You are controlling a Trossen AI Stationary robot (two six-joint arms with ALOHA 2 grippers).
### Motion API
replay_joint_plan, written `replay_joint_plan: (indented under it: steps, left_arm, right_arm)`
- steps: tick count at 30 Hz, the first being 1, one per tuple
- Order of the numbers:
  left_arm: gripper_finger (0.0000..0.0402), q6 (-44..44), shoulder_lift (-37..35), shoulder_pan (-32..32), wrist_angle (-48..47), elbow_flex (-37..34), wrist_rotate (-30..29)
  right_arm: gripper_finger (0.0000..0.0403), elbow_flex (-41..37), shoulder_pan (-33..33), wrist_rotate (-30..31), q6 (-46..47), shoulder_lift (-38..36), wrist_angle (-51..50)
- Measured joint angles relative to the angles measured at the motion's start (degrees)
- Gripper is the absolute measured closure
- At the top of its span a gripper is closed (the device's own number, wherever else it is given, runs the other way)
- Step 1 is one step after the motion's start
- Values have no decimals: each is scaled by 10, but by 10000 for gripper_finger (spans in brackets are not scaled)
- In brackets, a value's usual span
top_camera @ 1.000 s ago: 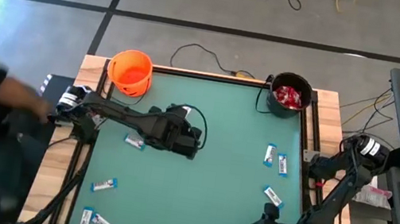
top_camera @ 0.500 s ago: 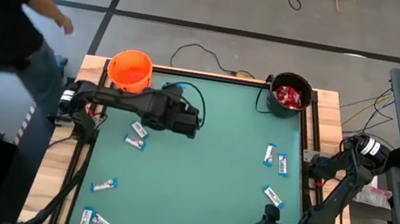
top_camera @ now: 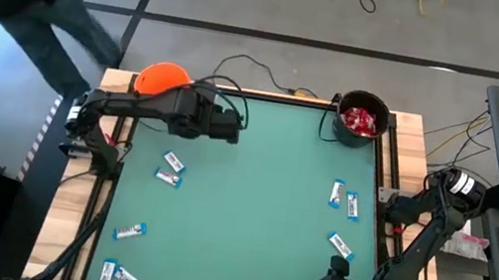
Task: Sort candy by brand, put in halloween buckets
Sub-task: Put the white chocolate into the orange bucket
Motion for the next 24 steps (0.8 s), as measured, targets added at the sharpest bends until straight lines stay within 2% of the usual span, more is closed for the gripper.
replay_joint_plan:
  steps: [10, 15, 24]
  left_arm:
    - [294, 6, -40, 40, 0, -55, 26]
    - [294, 14, -42, 57, 0, -58, 32]
    - [294, 46, -42, 102, 0, -67, 77]
  right_arm:
    - [156, 0, 0, 6, -5, 0, -1]
    - [156, 0, 0, 7, -5, 0, 0]
    - [156, 0, 0, 8, 2, 0, 1]
